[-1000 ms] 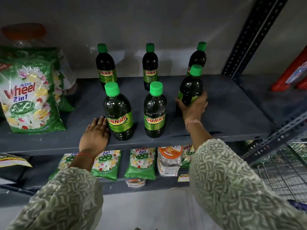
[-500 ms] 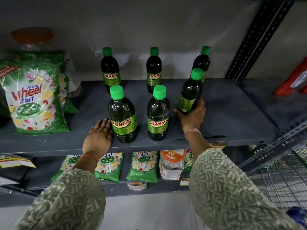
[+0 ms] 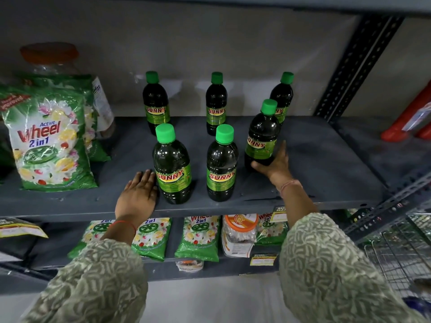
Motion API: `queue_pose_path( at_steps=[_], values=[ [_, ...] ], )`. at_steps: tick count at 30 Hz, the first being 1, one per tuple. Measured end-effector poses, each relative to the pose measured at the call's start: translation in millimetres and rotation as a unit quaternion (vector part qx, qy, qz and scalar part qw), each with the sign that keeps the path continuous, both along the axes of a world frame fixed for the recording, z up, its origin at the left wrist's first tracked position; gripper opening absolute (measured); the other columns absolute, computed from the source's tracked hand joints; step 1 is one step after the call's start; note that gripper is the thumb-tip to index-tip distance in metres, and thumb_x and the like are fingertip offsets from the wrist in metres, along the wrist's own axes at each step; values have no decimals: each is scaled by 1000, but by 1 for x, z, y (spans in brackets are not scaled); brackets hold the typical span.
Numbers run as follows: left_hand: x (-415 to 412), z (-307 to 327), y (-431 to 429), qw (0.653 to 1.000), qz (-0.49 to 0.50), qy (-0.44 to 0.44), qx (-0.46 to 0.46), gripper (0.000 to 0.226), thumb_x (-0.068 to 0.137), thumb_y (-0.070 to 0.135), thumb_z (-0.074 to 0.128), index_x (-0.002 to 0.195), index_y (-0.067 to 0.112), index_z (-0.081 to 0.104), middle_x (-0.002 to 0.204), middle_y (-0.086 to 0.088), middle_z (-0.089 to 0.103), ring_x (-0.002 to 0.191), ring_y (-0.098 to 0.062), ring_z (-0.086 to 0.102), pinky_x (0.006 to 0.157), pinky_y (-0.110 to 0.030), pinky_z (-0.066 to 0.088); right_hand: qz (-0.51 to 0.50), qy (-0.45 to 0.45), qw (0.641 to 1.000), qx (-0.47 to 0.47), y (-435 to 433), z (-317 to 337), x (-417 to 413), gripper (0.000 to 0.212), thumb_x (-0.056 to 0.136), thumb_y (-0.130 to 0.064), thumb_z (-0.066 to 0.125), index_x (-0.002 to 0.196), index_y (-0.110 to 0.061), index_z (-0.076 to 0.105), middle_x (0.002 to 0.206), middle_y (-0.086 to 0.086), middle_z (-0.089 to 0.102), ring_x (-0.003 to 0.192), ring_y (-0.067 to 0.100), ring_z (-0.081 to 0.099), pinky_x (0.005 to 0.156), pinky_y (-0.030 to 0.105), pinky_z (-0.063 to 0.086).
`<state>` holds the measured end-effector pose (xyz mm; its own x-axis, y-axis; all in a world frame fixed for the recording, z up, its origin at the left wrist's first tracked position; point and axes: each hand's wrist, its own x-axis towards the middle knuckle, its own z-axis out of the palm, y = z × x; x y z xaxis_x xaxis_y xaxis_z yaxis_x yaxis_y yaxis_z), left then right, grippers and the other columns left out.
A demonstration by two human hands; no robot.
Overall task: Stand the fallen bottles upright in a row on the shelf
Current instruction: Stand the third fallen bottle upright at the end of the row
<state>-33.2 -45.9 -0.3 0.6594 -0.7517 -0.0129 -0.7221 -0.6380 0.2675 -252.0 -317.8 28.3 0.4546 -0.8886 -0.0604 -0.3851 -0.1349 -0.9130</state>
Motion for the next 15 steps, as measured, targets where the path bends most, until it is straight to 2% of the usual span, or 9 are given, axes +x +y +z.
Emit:
queue_pose_path(
  at_steps=[1, 3, 5, 7, 10, 11, 15],
  values=[
    [0, 0, 0, 1000, -1, 0, 2, 51, 97, 24, 27, 145, 13, 17, 158, -5, 14, 146, -21, 9, 121, -37, 11, -50, 27, 998, -30, 6, 1, 8, 120, 59, -27, 84, 144, -17, 1, 152, 19, 12, 140, 34, 12, 115, 48, 17],
    [0, 1, 0, 1000, -1, 3, 1, 51, 97, 24, 27, 145, 13, 17, 158, -5, 13, 146, -21, 8, 121, -37, 11, -119, 18, 990, -79, 17, 0, 21, 118, 48, -27, 89, 140, -11, 17, 143, 22, 28, 133, 38, 26, 111, 47, 25],
    [-1, 1, 1, 1000, 3, 6, -7, 50, 97, 24, 27, 145, 13, 18, 157, -5, 14, 146, -20, 9, 121, -36, 11, -138, -46, 985, -94, 22, -3, 25, 98, 43, -19, 91, 124, -5, 37, 127, 20, 47, 120, 36, 43, 103, 48, 38],
    [-2, 1, 1, 1000, 7, 6, -16, 50, 97, 24, 28, 145, 14, 18, 157, -4, 15, 146, -20, 10, 121, -36, 12, -121, -66, 986, -90, 20, -6, 21, 82, 44, -13, 90, 112, -3, 45, 117, 18, 53, 110, 32, 52, 94, 41, 46],
    [-2, 1, 1, 1000, 7, 9, -15, 50, 97, 24, 27, 145, 14, 17, 157, -4, 14, 146, -19, 9, 121, -35, 11, -44, -55, 994, -87, 10, -5, 12, 71, 53, -6, 85, 114, -4, 50, 118, 17, 58, 107, 24, 53, 79, 14, 37],
    [-2, 2, 1, 1000, 7, 11, -15, 50, 97, 24, 27, 145, 14, 17, 157, -4, 14, 146, -19, 9, 121, -35, 11, -21, -47, 995, -81, 7, -4, 10, 70, 56, -4, 83, 118, -5, 50, 121, 16, 58, 109, 23, 52, 75, 9, 33],
    [-3, 3, 1, 1000, 4, 10, -13, 50, 97, 24, 27, 145, 14, 16, 158, -4, 13, 146, -20, 9, 121, -36, 11, 39, -4, 998, -57, -3, -4, 7, 73, 68, -2, 75, 132, -4, 40, 134, 16, 50, 122, 28, 46, 75, 8, 29]
  ],
)
